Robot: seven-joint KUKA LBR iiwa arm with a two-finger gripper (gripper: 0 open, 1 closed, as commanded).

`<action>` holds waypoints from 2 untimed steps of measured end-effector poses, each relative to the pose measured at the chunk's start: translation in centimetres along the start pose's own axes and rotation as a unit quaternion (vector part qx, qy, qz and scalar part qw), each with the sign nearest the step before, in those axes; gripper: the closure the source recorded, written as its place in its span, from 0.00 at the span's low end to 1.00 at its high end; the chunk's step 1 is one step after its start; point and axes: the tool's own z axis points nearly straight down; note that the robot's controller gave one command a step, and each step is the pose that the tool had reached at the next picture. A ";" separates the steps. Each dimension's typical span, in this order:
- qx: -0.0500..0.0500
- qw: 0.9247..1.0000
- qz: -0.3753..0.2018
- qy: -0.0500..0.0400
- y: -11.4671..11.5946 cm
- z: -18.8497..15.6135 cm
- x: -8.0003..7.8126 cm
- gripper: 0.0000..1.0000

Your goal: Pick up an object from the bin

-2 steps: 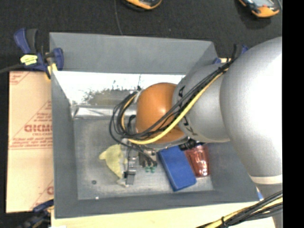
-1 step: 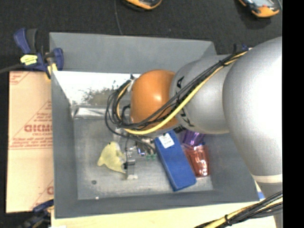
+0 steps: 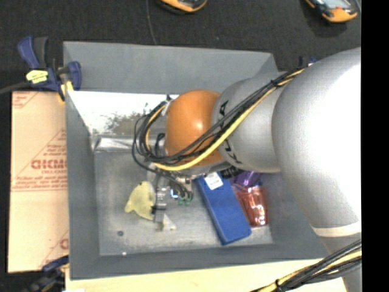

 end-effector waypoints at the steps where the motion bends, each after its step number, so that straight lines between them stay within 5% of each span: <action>1: 0.000 0.996 -0.084 -0.005 -0.3 3.2 0.7 0.00; 2: -0.003 0.996 0.091 -0.008 -0.6 3.9 1.6 1.00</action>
Offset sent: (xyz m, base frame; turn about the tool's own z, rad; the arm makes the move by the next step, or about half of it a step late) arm -0.0198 -0.0045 -0.0428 0.1828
